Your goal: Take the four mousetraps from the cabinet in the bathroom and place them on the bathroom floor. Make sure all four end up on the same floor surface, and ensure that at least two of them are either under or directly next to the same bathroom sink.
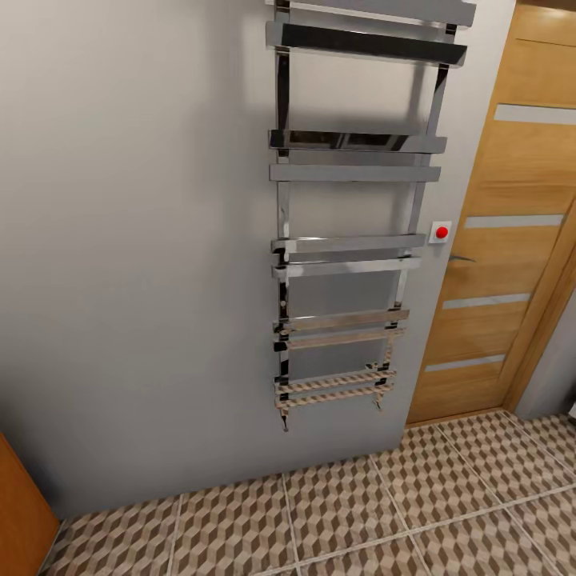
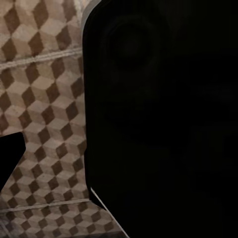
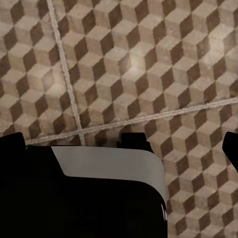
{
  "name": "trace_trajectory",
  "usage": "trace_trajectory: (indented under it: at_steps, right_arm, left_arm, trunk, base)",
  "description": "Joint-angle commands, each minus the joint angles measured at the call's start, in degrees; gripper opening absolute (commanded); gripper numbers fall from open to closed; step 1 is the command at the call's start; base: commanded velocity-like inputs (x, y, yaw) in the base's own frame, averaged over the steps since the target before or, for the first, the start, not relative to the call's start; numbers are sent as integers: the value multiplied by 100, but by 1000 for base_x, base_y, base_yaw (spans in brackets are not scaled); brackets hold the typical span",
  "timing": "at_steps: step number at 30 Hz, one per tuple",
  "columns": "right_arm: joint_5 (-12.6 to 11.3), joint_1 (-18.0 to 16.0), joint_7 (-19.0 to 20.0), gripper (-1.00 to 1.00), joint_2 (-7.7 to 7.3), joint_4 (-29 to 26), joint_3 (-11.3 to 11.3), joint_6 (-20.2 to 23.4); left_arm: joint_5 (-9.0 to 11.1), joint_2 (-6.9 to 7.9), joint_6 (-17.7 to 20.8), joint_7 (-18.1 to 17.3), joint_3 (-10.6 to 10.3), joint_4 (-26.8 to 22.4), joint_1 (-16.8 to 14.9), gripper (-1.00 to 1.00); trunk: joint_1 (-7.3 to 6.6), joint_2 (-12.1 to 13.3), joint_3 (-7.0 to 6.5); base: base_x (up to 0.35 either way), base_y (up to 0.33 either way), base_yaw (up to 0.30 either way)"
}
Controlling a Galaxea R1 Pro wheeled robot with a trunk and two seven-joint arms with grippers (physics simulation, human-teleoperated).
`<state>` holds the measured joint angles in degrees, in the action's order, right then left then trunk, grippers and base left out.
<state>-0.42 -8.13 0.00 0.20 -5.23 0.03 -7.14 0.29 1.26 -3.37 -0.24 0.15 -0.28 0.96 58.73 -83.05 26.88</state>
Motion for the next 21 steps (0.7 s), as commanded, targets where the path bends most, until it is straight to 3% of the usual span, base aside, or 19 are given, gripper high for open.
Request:
trace_trajectory:
  at_steps: [1, 21]
  right_arm:
    - [-4, -3, 0, 100, 2, 9, 1, -19]
    - [28, -4, 3, 100, 24, 79, 10, -47]
  left_arm:
    - [3, -6, -17, -2, 0, -5, 3, 100]
    - [6, -63, -23, -8, 2, -59, 5, 100]
  trunk:
    - [0, -2, 4]
    - [0, -2, 4]
  base:
    - [0, 0, 0]
    - [0, 0, 0]
